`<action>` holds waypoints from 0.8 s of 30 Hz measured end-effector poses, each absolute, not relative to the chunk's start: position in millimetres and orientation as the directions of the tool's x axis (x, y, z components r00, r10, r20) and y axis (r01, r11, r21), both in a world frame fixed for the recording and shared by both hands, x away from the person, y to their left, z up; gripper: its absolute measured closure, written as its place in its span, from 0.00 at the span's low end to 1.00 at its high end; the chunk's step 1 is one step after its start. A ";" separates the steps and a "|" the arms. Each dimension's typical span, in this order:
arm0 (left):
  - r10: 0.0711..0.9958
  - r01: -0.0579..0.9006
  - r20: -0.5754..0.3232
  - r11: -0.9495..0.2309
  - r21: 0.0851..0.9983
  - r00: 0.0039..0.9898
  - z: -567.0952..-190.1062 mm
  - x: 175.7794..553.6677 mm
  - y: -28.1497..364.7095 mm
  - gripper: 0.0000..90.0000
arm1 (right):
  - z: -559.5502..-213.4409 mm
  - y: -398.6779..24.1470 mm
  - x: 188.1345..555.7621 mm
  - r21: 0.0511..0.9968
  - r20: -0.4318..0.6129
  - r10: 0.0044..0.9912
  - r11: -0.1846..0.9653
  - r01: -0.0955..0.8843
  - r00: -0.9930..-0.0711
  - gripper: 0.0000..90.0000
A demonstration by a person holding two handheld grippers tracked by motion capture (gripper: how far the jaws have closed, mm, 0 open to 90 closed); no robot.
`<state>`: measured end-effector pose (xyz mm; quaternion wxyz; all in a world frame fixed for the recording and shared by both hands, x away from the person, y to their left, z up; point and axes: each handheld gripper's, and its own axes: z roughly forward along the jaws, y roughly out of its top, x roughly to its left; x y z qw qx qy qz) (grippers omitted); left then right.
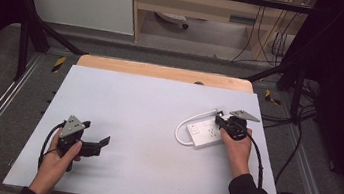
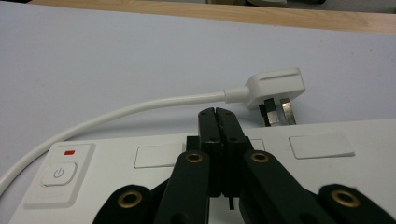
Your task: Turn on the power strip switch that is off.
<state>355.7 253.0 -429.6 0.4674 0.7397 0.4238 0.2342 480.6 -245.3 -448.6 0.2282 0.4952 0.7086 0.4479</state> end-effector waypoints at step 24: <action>0.844 0.411 -0.045 -0.212 0.887 0.534 -430.2 355.7 252.4 0.07 | -452.6 -244.6 479.0 0.873 0.110 0.909 0.104 0.476 -0.402 1.00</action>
